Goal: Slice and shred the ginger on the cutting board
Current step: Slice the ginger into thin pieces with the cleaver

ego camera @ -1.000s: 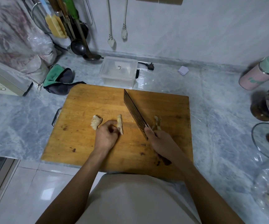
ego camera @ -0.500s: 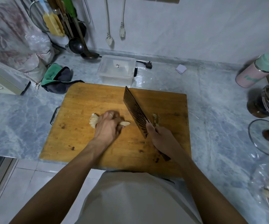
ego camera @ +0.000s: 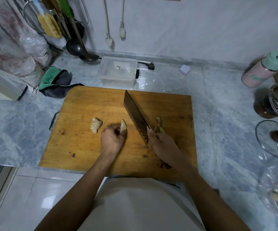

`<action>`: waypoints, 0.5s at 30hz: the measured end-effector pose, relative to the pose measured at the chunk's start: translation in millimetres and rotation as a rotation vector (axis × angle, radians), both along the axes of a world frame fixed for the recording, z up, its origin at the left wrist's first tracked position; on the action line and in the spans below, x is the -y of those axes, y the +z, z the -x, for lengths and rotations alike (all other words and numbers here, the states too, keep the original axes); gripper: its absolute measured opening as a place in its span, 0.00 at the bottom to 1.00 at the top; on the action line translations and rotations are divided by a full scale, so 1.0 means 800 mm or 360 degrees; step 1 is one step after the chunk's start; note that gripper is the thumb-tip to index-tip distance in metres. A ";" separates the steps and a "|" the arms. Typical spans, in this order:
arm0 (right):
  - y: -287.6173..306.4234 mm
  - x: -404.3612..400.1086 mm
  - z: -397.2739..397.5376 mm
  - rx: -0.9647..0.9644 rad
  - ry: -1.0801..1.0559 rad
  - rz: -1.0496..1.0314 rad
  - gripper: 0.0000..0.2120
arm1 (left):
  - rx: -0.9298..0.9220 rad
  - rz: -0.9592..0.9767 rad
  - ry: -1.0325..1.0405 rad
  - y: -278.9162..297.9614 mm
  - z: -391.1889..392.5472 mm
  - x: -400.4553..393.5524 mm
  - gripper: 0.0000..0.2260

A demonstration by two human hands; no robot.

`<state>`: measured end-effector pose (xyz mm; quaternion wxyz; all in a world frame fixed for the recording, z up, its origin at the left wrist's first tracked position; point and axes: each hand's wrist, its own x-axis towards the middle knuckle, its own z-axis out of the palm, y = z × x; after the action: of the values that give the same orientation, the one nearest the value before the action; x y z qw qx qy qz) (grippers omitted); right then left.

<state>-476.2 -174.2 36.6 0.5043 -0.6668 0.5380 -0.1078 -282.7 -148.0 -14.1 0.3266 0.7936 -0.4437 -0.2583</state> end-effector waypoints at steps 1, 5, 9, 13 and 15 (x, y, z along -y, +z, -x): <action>0.000 0.000 -0.001 0.0005 0.0002 -0.0004 0.28 | -0.0077 -0.0025 0.0073 -0.001 0.000 0.002 0.13; 0.005 0.002 -0.004 0.0015 0.0005 -0.0005 0.27 | -0.0385 -0.0132 0.0317 -0.001 -0.001 0.011 0.17; 0.007 0.003 -0.005 0.0016 0.0005 -0.0021 0.27 | -0.0464 -0.0171 0.0403 -0.003 -0.002 0.017 0.15; 0.008 0.002 -0.005 0.0011 0.0023 -0.0019 0.27 | -0.0473 -0.0119 0.0453 -0.007 -0.008 0.014 0.15; 0.008 0.001 -0.006 0.0032 0.0035 -0.0006 0.27 | -0.0396 -0.0111 0.0434 -0.005 -0.010 0.011 0.12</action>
<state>-471.2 -175.0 43.0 0.5121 -0.6705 0.5258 -0.1079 -274.6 -156.5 -17.9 0.3832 0.8192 -0.2790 -0.3229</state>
